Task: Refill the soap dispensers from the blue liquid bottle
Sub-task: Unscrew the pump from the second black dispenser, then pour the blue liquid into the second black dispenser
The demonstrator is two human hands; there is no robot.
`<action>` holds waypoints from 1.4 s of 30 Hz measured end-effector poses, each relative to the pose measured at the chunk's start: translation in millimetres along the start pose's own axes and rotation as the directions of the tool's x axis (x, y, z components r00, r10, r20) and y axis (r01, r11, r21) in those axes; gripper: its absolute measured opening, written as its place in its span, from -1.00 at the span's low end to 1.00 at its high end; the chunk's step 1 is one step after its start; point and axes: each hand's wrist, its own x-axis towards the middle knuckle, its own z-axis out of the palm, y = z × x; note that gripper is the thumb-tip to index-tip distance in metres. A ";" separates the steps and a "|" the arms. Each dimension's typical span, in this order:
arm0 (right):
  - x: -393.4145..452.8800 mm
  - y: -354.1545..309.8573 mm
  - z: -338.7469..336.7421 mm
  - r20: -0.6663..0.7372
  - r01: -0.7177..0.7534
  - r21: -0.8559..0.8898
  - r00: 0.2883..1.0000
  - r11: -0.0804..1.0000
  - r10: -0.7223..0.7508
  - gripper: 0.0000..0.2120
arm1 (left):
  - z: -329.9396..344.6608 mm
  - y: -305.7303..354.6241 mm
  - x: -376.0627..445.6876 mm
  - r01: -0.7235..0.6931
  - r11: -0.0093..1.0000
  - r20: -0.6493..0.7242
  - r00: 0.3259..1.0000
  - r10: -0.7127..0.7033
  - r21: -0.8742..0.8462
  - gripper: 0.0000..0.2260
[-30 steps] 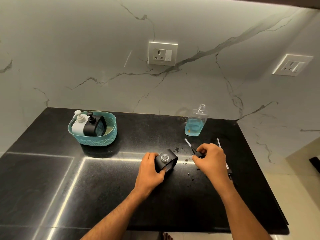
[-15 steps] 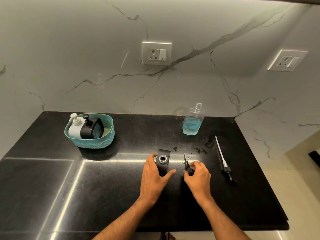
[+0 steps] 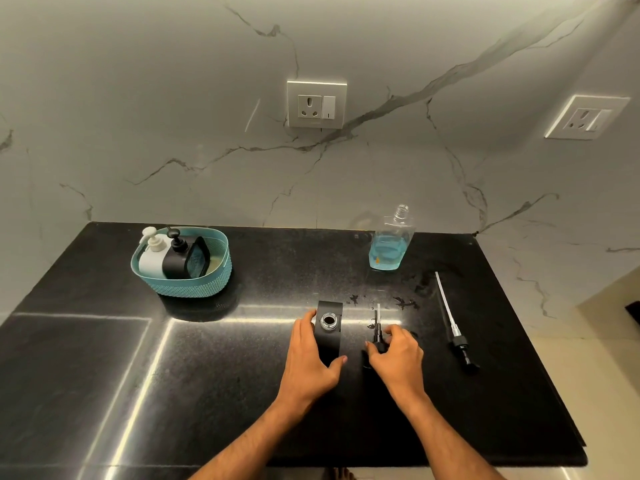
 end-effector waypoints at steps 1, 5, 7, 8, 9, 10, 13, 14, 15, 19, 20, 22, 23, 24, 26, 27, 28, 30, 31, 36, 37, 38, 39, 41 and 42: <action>0.7 0.7 0.4 0.001 -0.004 -0.007 1.000 1.000 0.004 -0.55 | 0.1 -0.7 -0.8 0.013 1.000 -0.003 1.000 -0.013 -0.012 -0.07; 2.8 2.3 0.8 0.005 -0.024 -0.015 1.000 1.000 0.024 -0.51 | 0.6 -3.6 -3.1 0.020 0.999 0.013 1.000 -0.020 -0.034 0.04; 5.0 3.4 -0.3 -0.006 -0.027 -0.011 1.000 1.000 0.027 -0.50 | -0.9 -6.1 -0.7 0.018 0.998 0.031 0.999 -0.017 -0.057 0.10; 6.4 4.1 -1.4 -0.022 -0.024 -0.003 0.999 1.000 0.024 -0.50 | -2.3 -7.8 1.4 0.017 0.997 0.048 0.999 -0.014 -0.071 0.13; 8.1 4.7 -3.3 -0.046 -0.018 0.013 0.999 1.000 0.019 -0.51 | -4.0 -9.8 3.8 0.017 0.996 0.070 0.998 -0.011 -0.089 0.15; 10.4 4.8 -5.5 -0.074 -0.010 0.037 0.997 0.999 0.013 -0.52 | -6.2 -11.9 6.1 0.021 0.993 0.098 0.995 -0.009 -0.114 0.16; 24.2 3.5 -12.6 -0.136 0.031 0.148 0.991 0.989 -0.010 -0.56 | -13.2 -18.5 14.3 0.041 0.983 0.192 0.981 -0.006 -0.181 0.19; 31.4 2.5 -14.8 -0.150 0.042 0.196 0.989 0.980 -0.013 -0.56 | -15.2 -20.6 17.7 0.045 0.980 0.223 0.975 -0.001 -0.192 0.19; 39.1 1.6 -17.1 -0.156 0.044 0.242 0.988 0.969 -0.006 -0.53 | -17.0 -22.1 21.0 0.047 0.979 0.253 0.967 0.005 -0.198 0.19; 78.1 -3.6 -27.1 -0.124 -0.004 0.369 0.991 0.930 0.054 -0.27 | -22.1 -24.7 36.5 0.051 0.971 0.364 0.931 0.038 -0.233 0.19; 87.5 -6.3 -29.2 -0.109 -0.023 0.393 0.991 0.919 0.072 -0.21 | -22.4 -26.2 38.7 0.046 0.971 0.386 0.921 0.050 -0.235 0.19; 106.7 -12.8 -33.0 -0.086 -0.055 0.441 0.991 0.896 0.103 -0.10 | -21.7 -29.7 42.8 0.029 0.972 0.414 0.907 0.072 -0.231 0.20; 116.1 -16.1 -34.3 -0.076 -0.062 0.457 0.991 0.887 0.108 -0.06 | -20.8 -31.8 44.5 0.022 0.973 0.421 0.904 0.080 -0.232 0.20; 125.2 -19.3 -35.4 -0.066 -0.065 0.470 0.992 0.880 0.109 -0.02 | -19.9 -33.6 46.0 0.020 0.972 0.422 0.903 0.083 -0.235 0.21; 142.5 -24.6 -38.0 -0.036 -0.076 0.496 0.994 0.865 0.108 0.04 | -18.8 -35.3 48.5 0.018 0.971 0.409 0.909 0.084 -0.238 0.21; 150.9 -26.2 -39.6 -0.016 -0.082 0.507 0.994 0.858 0.105 0.05 | -18.4 -35.2 49.9 0.015 0.971 0.397 0.914 0.085 -0.241 0.21; 159.5 -27.7 -40.8 0.005 -0.086 0.515 0.995 0.853 0.098 0.05 | -18.3 -34.8 51.8 0.011 0.970 0.386 0.918 0.086 -0.242 0.20; 174.8 -29.7 -44.0 0.035 -0.080 0.530 0.997 0.844 0.073 0.03 | -18.9 -32.7 56.6 0.004 0.971 0.365 0.927 0.086 -0.240 0.20; 182.1 -30.4 -45.3 0.049 -0.069 0.542 0.998 0.837 0.051 -0.01 | -19.3 -31.8 60.0 0.002 0.971 0.355 0.931 0.086 -0.240 0.19; 206.8 -27.6 -46.9 0.121 -0.053 0.622 0.992 0.781 -0.030 -0.22 | -22.8 -26.8 78.6 0.006 0.966 0.315 0.946 0.078 -0.259 0.19; 209.7 -26.3 -45.5 0.128 -0.056 0.626 0.991 0.778 -0.031 -0.24 | -23.5 -26.7 82.3 0.005 0.965 0.309 0.948 0.079 -0.261 0.19; 212.1 -25.3 -43.5 0.130 -0.059 0.629 0.991 0.775 -0.030 -0.25 | -23.9 -26.9 86.0 0.004 0.964 0.303 0.950 0.079 -0.264 0.18; 214.1 -24.8 -41.5 0.125 -0.062 0.634 0.992 0.771 -0.024 -0.25 | -24.4 -27.2 89.3 0.002 0.964 0.297 0.952 0.080 -0.267 0.18; 217.8 -24.7 -38.0 0.111 -0.072 0.649 0.994 0.757 -0.001 -0.26 | -25.1 -27.7 94.6 0.001 0.963 0.290 0.954 0.081 -0.271 0.17; 219.6 -24.1 -36.5 0.107 -0.076 0.652 0.994 0.754 0.007 -0.27 | -25.1 -28.0 96.8 0.000 0.962 0.288 0.954 0.081 -0.271 0.16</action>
